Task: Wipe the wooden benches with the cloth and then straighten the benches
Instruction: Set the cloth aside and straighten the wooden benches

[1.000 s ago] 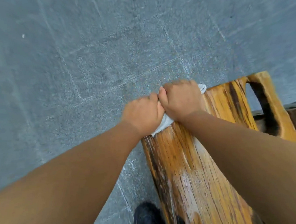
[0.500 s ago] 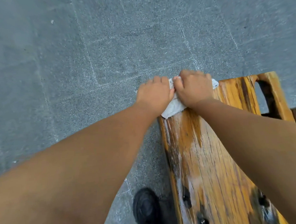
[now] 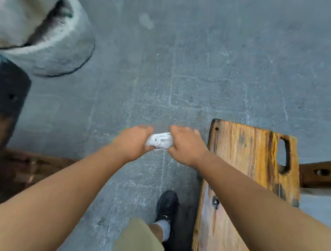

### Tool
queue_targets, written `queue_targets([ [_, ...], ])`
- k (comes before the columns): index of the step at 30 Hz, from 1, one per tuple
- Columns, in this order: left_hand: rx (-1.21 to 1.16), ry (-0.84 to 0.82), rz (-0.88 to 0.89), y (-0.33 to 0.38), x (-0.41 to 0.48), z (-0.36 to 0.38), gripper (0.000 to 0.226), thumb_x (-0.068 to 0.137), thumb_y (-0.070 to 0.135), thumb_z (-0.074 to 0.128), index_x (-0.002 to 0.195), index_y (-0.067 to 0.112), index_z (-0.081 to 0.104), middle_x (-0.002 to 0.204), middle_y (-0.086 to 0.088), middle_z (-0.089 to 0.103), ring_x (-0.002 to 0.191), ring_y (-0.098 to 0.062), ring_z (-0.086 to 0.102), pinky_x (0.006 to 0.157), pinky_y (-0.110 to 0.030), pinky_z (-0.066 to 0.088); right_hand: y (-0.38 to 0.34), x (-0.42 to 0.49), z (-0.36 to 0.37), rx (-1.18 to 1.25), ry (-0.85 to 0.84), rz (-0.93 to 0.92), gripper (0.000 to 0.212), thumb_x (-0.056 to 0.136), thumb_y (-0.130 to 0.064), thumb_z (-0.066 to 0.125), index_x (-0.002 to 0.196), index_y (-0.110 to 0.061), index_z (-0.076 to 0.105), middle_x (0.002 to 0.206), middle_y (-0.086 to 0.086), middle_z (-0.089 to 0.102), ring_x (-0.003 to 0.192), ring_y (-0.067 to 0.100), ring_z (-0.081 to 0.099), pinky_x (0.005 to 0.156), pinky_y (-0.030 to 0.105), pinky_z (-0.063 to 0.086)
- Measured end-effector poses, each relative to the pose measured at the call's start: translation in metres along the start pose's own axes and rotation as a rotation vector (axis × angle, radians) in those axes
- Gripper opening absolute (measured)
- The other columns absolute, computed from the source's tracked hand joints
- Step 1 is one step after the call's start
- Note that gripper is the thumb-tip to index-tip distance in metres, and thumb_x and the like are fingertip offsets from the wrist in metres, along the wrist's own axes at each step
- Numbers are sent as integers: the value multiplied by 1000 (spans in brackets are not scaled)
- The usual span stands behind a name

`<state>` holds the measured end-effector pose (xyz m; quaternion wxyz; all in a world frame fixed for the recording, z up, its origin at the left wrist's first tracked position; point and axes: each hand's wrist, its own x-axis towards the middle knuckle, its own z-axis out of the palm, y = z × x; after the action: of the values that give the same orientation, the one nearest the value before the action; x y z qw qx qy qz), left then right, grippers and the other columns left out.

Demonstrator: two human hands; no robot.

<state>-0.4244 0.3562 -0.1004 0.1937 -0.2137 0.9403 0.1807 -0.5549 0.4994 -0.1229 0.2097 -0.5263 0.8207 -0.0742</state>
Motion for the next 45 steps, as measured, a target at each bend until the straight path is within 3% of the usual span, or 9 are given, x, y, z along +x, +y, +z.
queue_targets([
  [7,-65,163,-218,-52,-226,-81,44,85,57,64,90,23,37,94,-9,65,90,-33,61,61,-35,30,-187,-45,-77,46,-19,-280,19,83,-20,53,101,-17,55,103,5,65,102,31,58,81,40,39],
  [11,-180,257,-358,-90,-324,-101,46,86,68,50,88,23,41,78,-3,57,73,-27,54,60,-36,33,-281,-37,-106,141,-94,-394,23,83,-19,59,106,-19,57,100,8,69,96,33,61,79,40,48],
  [14,-354,369,-488,-126,-373,-101,33,95,54,43,87,22,45,84,-6,61,80,-28,57,68,-41,44,-347,-18,-113,141,-173,-472,17,85,-22,63,102,-22,59,96,5,69,95,30,62,76,37,48],
  [17,-495,439,-574,-167,-400,-98,28,98,43,48,91,16,53,92,-6,63,86,-24,56,71,-36,39,-399,8,-107,134,-240,-522,17,83,-20,67,99,-21,63,94,2,70,93,27,63,75,32,45],
  [20,-601,472,-603,-202,-413,-94,28,94,42,58,93,14,58,94,0,59,85,-16,50,70,-30,32,-435,38,-99,90,-285,-504,14,80,-21,74,91,-22,65,86,-1,69,87,24,63,71,28,42],
  [27,-888,552,-747,-281,-421,-99,29,88,34,68,76,22,45,76,5,50,73,-15,48,59,-31,32,-506,105,-91,-5,-340,-555,10,83,-32,72,85,-25,65,84,-2,70,84,21,62,68,30,40],
  [37,-1209,564,-992,-390,-391,-88,31,86,37,71,77,12,57,73,-1,51,66,-15,44,59,-30,31,-586,245,-56,-151,-603,-559,26,87,-38,71,81,-18,55,73,-3,57,68,17,53,55,29,36],
  [42,-1255,521,-1152,-433,-352,-88,25,90,30,68,99,7,63,100,-14,65,87,-25,57,71,-32,40,-609,323,-31,-301,-711,-634,26,90,-38,68,89,-14,59,85,5,63,82,25,60,63,31,40],
  [45,-1219,472,-1251,-460,-331,-99,29,90,31,67,109,10,62,108,-11,65,94,-26,58,75,-32,42,-622,362,-22,-355,-715,-663,24,92,-39,65,89,-16,58,85,5,62,85,28,61,68,34,44],
])
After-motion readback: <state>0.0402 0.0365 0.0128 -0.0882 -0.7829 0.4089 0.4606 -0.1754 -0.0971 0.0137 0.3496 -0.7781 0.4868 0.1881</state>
